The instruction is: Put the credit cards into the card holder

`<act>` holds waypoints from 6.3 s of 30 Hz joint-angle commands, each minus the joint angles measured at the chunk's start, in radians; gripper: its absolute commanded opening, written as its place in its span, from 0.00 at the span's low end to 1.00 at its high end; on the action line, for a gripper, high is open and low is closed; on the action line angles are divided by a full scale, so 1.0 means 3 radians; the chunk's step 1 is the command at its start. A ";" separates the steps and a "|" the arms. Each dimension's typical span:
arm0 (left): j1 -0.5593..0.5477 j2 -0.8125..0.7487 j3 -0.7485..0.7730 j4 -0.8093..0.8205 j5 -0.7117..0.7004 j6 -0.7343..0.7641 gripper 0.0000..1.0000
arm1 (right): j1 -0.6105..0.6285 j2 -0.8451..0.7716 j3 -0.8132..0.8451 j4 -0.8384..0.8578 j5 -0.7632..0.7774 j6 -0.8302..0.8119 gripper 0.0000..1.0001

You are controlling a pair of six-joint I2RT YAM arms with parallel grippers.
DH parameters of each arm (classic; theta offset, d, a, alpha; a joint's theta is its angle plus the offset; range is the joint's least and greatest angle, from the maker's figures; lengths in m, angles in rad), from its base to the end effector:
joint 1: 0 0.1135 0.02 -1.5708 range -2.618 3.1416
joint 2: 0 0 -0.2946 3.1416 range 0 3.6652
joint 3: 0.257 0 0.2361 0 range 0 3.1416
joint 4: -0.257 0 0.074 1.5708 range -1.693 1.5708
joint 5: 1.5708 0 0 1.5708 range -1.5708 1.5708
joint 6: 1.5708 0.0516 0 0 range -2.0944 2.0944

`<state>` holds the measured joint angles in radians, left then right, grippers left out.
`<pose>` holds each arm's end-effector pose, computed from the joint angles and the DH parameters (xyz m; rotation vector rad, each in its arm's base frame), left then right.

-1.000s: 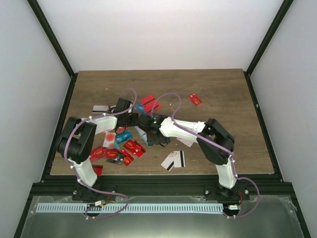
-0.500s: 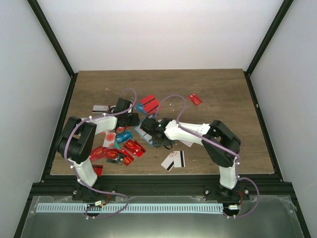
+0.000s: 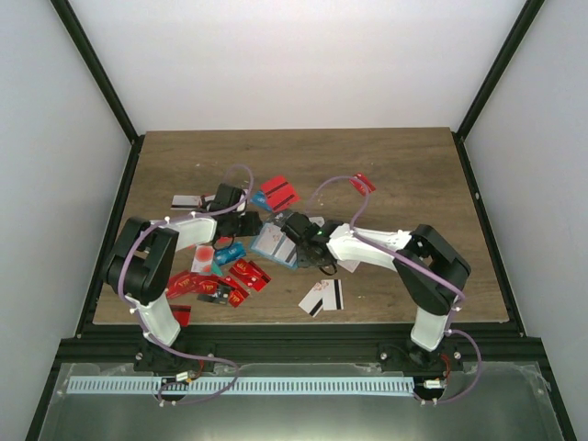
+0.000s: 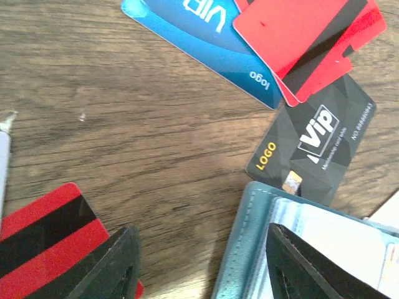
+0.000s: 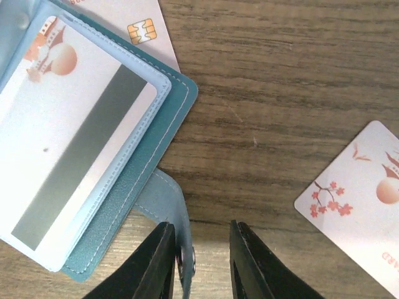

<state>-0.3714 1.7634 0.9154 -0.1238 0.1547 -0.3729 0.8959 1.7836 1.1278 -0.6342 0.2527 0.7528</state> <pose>0.3166 -0.1319 0.1679 0.0602 2.5975 -0.4792 0.2189 0.2528 0.1907 -0.1482 2.7633 0.0484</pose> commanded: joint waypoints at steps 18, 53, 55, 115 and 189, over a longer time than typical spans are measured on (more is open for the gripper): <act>-0.0050 0.0045 -0.0402 0.0402 0.0844 -0.0019 0.58 | -0.0372 -0.0261 -0.0435 0.0846 -0.0518 -0.0542 0.01; -0.0585 -0.0439 -0.0304 0.0772 0.1425 -0.0548 0.57 | -0.0415 -0.0165 -0.0437 0.0886 -0.0567 -0.0524 0.01; -0.0636 -0.0443 -0.0263 0.0788 0.1431 -0.0586 0.56 | -0.0432 -0.0172 -0.0453 0.0894 -0.0566 -0.0522 0.01; -0.0899 -0.0805 -0.0475 0.0326 0.0294 -0.0531 0.36 | -0.0537 -0.0036 -0.0359 0.1322 -0.1445 -0.0318 0.10; -0.1013 -0.0323 -0.0175 -0.0203 0.0075 -0.0038 0.13 | -0.0675 0.0183 -0.0131 0.1377 -0.1721 -0.0374 0.31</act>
<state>-0.6659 1.6855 0.8692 -0.1646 0.1589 -0.3862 0.7124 1.8236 1.0901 -0.2676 -0.2604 0.6373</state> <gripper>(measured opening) 0.130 0.305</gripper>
